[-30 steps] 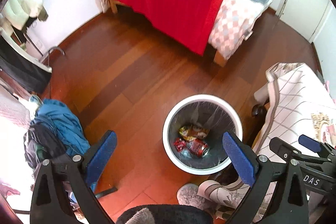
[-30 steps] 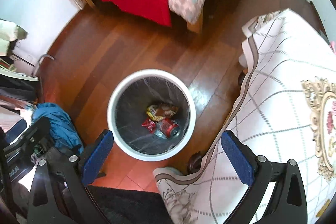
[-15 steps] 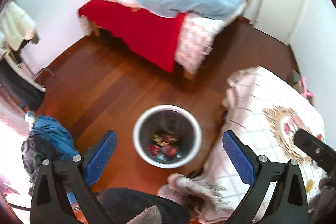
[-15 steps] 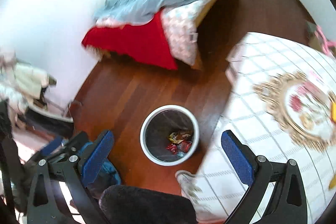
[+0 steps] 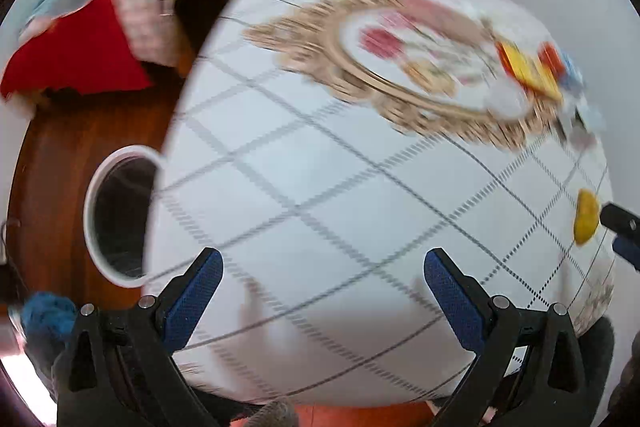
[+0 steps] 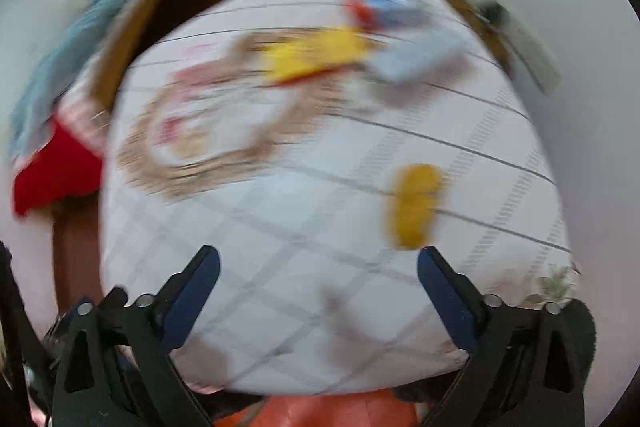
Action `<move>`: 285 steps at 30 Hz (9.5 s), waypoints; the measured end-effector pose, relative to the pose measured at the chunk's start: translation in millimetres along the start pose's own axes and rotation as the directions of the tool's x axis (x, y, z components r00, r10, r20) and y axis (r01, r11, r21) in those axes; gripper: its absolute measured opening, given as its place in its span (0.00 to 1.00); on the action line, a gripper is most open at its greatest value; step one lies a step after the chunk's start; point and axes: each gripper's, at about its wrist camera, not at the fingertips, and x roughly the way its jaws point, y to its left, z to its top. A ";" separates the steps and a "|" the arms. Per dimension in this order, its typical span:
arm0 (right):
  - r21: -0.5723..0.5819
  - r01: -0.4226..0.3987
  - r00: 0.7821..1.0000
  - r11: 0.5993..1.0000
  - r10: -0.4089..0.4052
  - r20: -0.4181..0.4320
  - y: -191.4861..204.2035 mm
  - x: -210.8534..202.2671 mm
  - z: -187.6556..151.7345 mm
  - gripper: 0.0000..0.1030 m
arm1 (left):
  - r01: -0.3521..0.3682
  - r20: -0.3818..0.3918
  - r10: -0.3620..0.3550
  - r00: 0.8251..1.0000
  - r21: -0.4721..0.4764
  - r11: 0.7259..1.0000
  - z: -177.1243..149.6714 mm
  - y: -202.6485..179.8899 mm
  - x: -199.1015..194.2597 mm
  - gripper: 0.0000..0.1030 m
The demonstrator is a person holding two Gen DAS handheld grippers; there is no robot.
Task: Collect trash
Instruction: 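Grasp the clear plastic cup with the left tool while the right tool grasps the banana peel, then carry the cup and banana peel over the bin and release them, then move both tools back toward the table, then grasp the pink toothpaste box with the left tool while the right tool grasps the grey-white box, then lift both boxes and carry them over the bin, then open both tools to drop the boxes into the bin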
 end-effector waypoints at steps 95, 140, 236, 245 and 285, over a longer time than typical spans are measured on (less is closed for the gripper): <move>-0.602 -0.378 0.869 0.704 0.046 -0.492 509.3 239.4 -136.2 0.27 | -0.048 -0.085 -0.005 0.996 -0.605 0.795 -34.6 407.9 53.7 0.76; -0.675 -0.361 0.920 0.643 0.362 -0.148 415.8 -37.7 -132.3 1.00 | -0.215 0.225 0.378 0.898 -0.527 0.822 -70.7 309.4 -169.9 1.00; -0.165 -0.155 0.977 0.974 0.175 0.119 74.6 -41.6 75.4 0.36 | -0.012 0.338 -0.001 0.941 0.035 0.999 74.5 3.4 -118.6 0.43; -0.377 -0.334 0.918 0.864 0.389 0.077 208.6 -93.1 15.9 0.36 | -0.085 0.410 0.117 0.905 -0.096 0.992 27.5 116.8 -185.3 0.43; -0.603 -0.309 0.905 0.735 0.034 -0.423 513.2 230.9 -135.3 0.94 | -0.071 -0.085 0.025 0.996 -0.594 0.801 -41.3 427.3 42.8 0.98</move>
